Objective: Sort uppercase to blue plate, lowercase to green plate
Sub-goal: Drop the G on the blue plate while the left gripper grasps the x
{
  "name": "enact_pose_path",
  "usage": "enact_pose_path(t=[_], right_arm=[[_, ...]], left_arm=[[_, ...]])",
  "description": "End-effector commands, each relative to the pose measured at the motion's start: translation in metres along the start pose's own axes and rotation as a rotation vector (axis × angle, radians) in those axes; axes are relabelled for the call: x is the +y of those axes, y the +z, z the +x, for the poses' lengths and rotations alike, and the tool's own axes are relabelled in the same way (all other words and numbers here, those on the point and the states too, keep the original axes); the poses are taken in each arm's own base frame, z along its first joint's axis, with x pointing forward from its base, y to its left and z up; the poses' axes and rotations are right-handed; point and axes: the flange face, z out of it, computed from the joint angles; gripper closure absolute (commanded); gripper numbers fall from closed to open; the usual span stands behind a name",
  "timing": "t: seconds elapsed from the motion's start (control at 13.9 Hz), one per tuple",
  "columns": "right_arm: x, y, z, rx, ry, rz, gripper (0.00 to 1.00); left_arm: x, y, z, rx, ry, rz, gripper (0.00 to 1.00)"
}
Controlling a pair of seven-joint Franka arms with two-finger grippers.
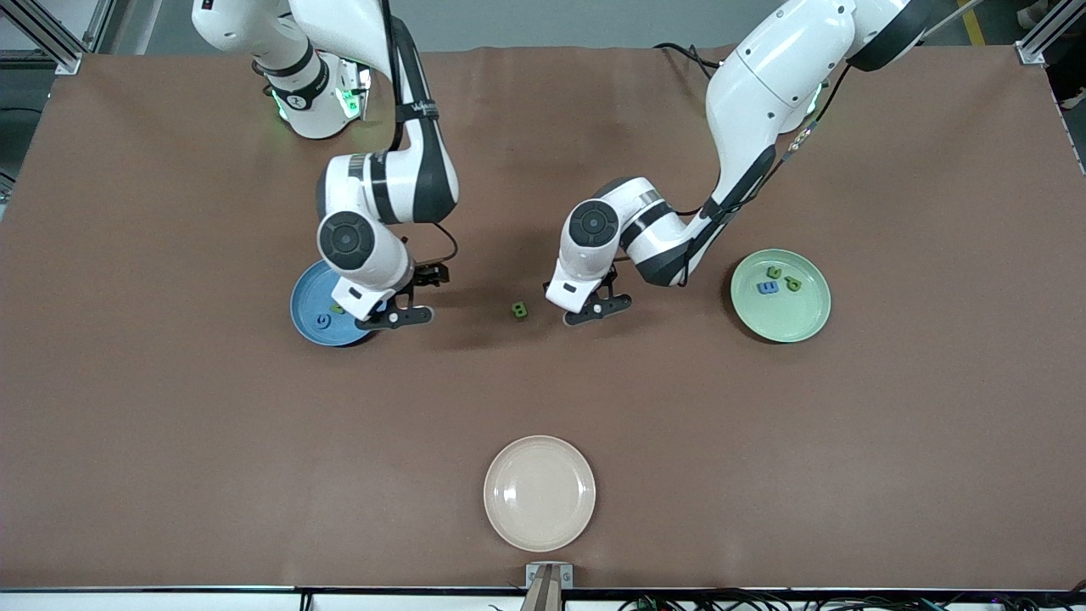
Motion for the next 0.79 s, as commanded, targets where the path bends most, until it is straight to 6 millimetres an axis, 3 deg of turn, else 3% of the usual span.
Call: enact_pose_path(t=[0.0,0.29,0.72], right_arm=[[-0.022,0.012,-0.002,0.038,0.072,0.025,0.0],[-0.056,0.033,-0.008,0.086,0.114,0.031,0.0],[-0.102,0.06,-0.023,0.16,0.158,0.054,0.0]], left_arm=[[0.007,-0.001,-0.002,0.007,-0.013,0.009,0.48],[0.006,0.003,-0.002,0.001,-0.053,0.014,0.65],[0.001,0.0,0.002,0.004,-0.062,0.034,0.83]])
